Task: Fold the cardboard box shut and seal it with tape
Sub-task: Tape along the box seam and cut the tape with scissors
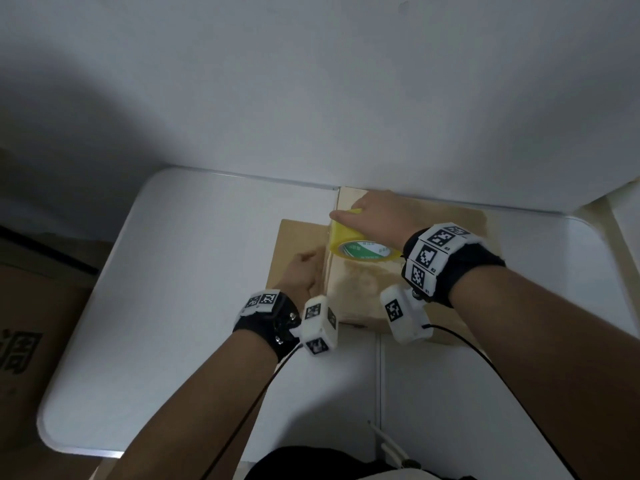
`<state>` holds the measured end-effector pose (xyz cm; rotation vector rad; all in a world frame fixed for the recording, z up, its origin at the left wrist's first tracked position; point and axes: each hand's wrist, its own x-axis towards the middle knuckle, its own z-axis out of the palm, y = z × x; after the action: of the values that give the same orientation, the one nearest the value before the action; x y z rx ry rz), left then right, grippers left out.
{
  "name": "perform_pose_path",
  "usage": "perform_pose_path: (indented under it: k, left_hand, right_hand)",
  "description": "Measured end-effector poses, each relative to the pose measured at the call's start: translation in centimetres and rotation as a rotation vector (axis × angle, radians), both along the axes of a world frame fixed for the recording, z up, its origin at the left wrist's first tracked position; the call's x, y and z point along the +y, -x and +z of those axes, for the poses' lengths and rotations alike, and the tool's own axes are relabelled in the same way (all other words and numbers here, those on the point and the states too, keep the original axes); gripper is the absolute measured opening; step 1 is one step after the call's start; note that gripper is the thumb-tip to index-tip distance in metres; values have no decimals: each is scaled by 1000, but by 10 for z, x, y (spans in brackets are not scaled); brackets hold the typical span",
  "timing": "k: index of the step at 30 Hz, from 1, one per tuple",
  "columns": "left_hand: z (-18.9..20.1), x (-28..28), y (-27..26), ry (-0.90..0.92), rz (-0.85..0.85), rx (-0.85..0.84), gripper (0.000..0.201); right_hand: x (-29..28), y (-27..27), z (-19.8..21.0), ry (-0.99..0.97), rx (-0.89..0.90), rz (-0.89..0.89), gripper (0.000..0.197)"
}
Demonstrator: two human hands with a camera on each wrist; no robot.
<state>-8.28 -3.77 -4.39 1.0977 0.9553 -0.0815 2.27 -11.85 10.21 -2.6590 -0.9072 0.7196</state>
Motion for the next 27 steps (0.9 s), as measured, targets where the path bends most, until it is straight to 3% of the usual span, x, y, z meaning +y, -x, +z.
perform_pose_path:
  k: [3, 6, 13, 18, 22, 24, 27]
  left_hand:
    - [18, -11, -1, -55, -4, -113, 33]
    - [30, -26, 0, -61, -47, -45, 52]
    - [23, -30, -3, -94, -70, -6, 71]
    - [9, -24, 12, -45, -220, 7, 64]
    - [28, -11, 11, -141, -297, -136, 41]
    - [36, -9, 7, -187, -413, -206, 58]
    - [44, -21, 6, -337, -494, -147, 68]
  right_hand:
    - [1, -1, 2, 9, -9, 5, 65]
    - [0, -3, 1, 17, -10, 28, 65]
    - [-3, -4, -2, -9, -10, 23, 65]
    - [-7, -8, -5, -15, 2, 23, 63]
    - [-5, -15, -11, 14, 5, 64, 62]
    - [-5, -19, -14, 16, 6, 95, 67]
    - [-7, -24, -15, -11, 27, 162, 68]
